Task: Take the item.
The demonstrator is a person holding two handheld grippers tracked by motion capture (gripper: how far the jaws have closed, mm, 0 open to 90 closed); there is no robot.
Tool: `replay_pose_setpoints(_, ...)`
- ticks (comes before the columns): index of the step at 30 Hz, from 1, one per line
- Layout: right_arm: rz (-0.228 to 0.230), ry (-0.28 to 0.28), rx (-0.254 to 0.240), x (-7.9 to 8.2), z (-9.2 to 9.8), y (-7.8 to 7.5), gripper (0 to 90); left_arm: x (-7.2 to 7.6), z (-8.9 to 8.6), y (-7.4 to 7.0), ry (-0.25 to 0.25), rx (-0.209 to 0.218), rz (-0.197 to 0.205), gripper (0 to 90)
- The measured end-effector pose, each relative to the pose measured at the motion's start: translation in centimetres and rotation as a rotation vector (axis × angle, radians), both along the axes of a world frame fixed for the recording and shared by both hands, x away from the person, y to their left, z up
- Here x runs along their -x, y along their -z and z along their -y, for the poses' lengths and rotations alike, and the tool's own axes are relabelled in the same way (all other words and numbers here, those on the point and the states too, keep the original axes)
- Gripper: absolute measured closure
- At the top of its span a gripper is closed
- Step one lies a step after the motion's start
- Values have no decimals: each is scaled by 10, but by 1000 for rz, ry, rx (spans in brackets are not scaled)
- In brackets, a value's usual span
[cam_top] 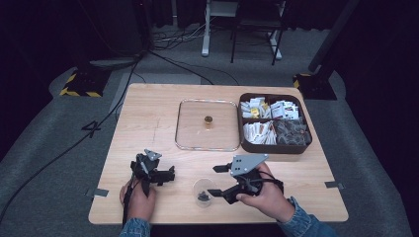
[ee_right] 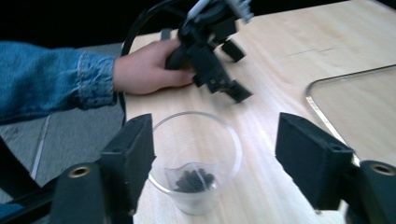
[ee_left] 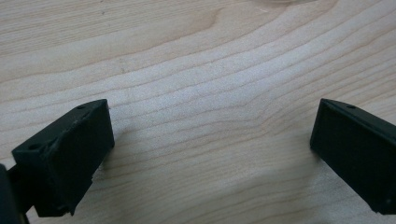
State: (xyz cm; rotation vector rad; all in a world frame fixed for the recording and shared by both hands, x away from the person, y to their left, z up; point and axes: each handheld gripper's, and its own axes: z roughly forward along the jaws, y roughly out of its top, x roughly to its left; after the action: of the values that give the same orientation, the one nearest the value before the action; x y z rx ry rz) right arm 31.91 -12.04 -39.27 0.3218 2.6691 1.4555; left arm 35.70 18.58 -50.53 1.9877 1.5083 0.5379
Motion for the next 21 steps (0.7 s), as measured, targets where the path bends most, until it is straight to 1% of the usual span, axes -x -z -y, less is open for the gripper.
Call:
replay_pose_setpoints(1, 1, 14, -9, -1, 5, -4, 263, 0, 0, 0, 2, 1, -1, 0)
replay_pose_setpoints(5, 14, 47, -29, -5, 22, -15, 244, 0, 0, 0, 2, 0, 0, 0)
replay_pose_setpoints(10, 24, 89, -47, -10, 41, -23, 231, 0, 0, 0, 2, 0, 0, 0)
replay_pose_setpoints(13, 31, 113, -40, -12, 52, -26, 238, 0, 0, 0, 3, 0, -1, 0)
replay_pose_setpoints(21, 10, 188, -32, -20, 84, -26, 236, -1, 0, 0, 5, 2, 0, 0)
